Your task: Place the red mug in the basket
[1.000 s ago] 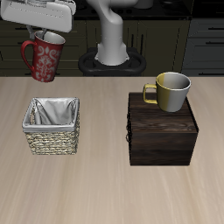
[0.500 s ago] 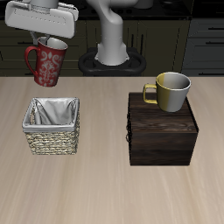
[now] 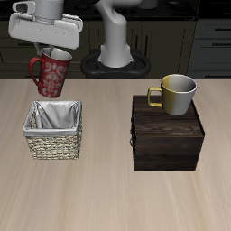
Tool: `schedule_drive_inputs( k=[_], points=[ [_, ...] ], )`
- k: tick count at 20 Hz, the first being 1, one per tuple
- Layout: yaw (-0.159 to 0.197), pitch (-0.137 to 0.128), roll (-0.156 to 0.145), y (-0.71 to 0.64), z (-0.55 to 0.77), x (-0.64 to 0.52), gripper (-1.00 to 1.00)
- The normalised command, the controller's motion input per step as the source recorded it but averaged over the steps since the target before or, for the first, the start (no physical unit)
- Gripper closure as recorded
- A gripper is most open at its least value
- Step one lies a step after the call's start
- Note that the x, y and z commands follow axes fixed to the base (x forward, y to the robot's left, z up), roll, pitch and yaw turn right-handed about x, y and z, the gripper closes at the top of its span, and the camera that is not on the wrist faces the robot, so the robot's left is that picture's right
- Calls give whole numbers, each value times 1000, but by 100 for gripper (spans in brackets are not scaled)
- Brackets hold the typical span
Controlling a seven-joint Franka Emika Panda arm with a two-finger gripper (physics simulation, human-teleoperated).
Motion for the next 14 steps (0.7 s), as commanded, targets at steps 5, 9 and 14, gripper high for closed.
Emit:
schedule_drive_inputs(
  k=[5,9,14],
  points=[
    [-15,28,-24,-96,-360,80,100],
    [-22,33,-9,-38,-315,67,100],
    [-6,28,16,73,-283,61,100]
  ],
)
